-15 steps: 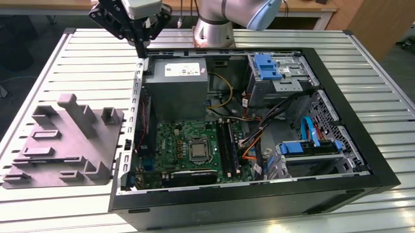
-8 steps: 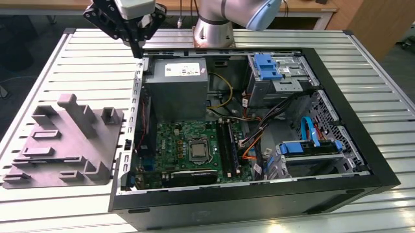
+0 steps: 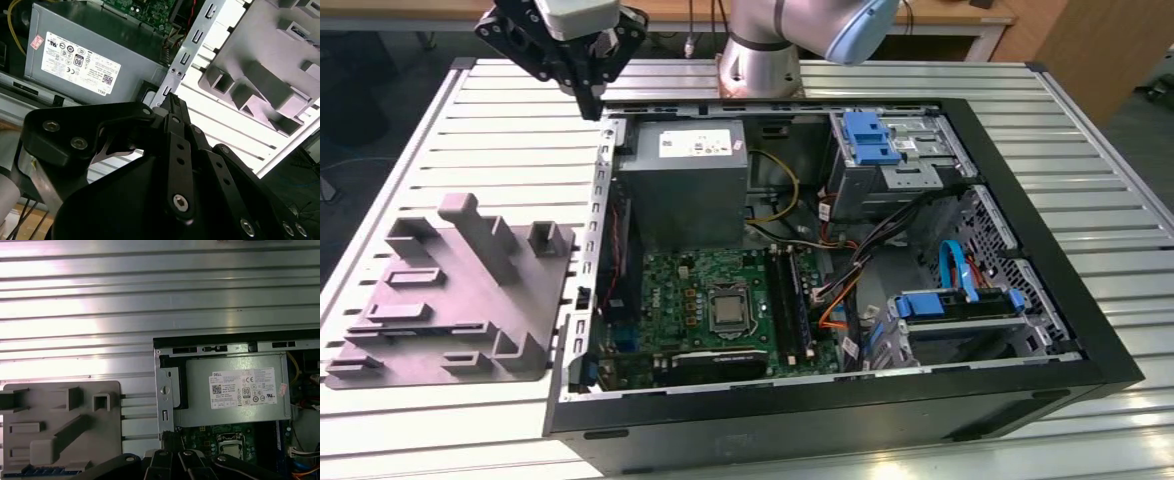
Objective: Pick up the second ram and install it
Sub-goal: 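Reach for the second ram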
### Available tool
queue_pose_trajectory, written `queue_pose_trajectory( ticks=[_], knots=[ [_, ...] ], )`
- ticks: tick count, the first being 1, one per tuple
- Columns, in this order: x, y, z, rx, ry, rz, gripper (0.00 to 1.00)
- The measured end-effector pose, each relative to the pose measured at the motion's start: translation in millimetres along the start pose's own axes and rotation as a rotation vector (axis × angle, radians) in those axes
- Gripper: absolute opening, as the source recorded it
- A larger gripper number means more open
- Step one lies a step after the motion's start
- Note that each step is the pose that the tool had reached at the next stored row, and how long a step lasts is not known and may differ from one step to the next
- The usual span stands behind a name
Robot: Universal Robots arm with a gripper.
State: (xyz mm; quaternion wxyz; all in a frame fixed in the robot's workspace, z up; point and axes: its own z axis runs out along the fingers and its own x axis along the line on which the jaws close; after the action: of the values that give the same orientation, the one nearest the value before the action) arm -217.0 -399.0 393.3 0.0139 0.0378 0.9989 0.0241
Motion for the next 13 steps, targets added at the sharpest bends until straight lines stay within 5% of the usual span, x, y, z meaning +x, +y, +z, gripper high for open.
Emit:
queue_pose_trajectory(
  ticks=[13],
  knots=[
    [30.5, -2.6, -0.9, -0.0051, -0.0025, 0.000, 0.10]
  ],
)
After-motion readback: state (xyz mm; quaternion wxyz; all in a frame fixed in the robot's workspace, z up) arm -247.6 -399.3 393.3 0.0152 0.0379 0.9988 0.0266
